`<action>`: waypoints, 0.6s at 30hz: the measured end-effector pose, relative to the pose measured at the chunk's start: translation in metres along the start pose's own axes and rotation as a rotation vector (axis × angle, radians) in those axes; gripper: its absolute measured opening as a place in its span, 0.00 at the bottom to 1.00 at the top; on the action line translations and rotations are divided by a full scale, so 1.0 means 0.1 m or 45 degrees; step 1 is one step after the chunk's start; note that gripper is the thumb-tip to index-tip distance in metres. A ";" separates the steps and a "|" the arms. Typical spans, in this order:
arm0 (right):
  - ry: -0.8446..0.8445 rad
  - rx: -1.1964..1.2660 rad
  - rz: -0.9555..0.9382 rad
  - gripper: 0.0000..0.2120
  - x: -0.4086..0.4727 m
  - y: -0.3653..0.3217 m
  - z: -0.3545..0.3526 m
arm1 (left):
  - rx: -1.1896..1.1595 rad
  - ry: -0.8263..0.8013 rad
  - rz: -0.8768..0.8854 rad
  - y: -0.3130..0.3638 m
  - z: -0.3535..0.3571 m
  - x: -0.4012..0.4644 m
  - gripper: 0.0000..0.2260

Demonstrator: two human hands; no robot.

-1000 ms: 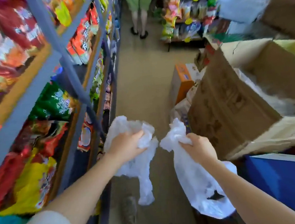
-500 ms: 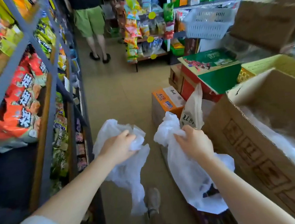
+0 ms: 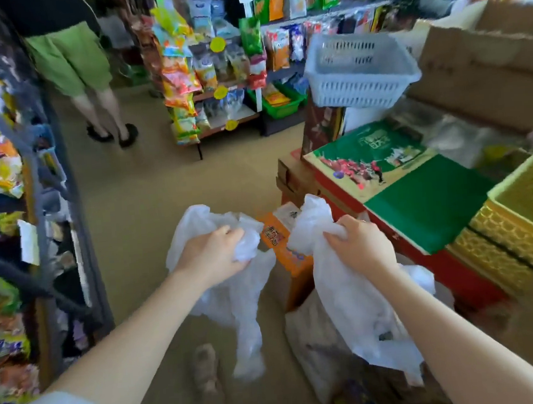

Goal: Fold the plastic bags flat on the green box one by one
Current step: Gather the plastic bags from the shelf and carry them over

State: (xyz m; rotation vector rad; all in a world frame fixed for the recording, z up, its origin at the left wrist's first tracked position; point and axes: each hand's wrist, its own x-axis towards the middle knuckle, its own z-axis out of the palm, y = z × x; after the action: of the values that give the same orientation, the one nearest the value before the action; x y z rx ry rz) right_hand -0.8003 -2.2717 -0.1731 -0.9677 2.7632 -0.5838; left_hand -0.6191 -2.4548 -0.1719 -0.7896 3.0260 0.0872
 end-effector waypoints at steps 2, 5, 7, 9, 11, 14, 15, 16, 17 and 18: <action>0.067 0.032 0.125 0.10 0.40 -0.04 0.07 | -0.014 0.012 0.117 -0.16 -0.02 0.59 0.15; 0.138 0.081 0.346 0.07 0.91 -0.16 0.12 | -0.079 0.011 0.326 -0.30 -0.20 1.45 0.19; 0.183 0.118 0.507 0.07 1.17 -0.28 0.09 | -0.144 -0.018 0.477 -0.34 -0.37 1.99 0.21; 0.274 0.188 0.629 0.06 1.38 -0.38 0.05 | -0.239 -0.014 0.627 -0.31 -0.54 2.46 0.21; 0.386 0.251 0.731 0.04 1.55 -0.41 -0.03 | -0.375 0.011 0.749 -0.20 -0.69 2.84 0.22; 0.596 0.393 0.851 0.08 1.69 -0.34 -0.17 | -0.623 0.190 0.998 0.10 -0.82 3.30 0.23; 0.684 0.433 0.883 0.10 1.72 -0.30 -0.22 | -0.686 0.253 1.115 0.24 -0.86 3.44 0.22; 0.765 0.459 0.912 0.11 1.75 -0.26 -0.29 | -0.714 0.301 1.221 0.39 -0.90 3.58 0.22; 0.836 0.479 0.940 0.11 1.78 -0.21 -0.36 | -0.728 0.354 1.308 0.56 -0.93 3.70 0.22; 0.899 0.500 0.962 0.11 1.82 -0.14 -0.42 | -0.747 0.406 1.381 0.73 -0.96 3.81 0.23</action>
State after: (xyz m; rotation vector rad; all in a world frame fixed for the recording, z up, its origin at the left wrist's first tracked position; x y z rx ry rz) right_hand -0.9453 -2.3828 -0.1322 0.4612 3.0196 -1.4176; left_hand -0.9871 -2.5831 -0.0827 1.0338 3.3089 0.9312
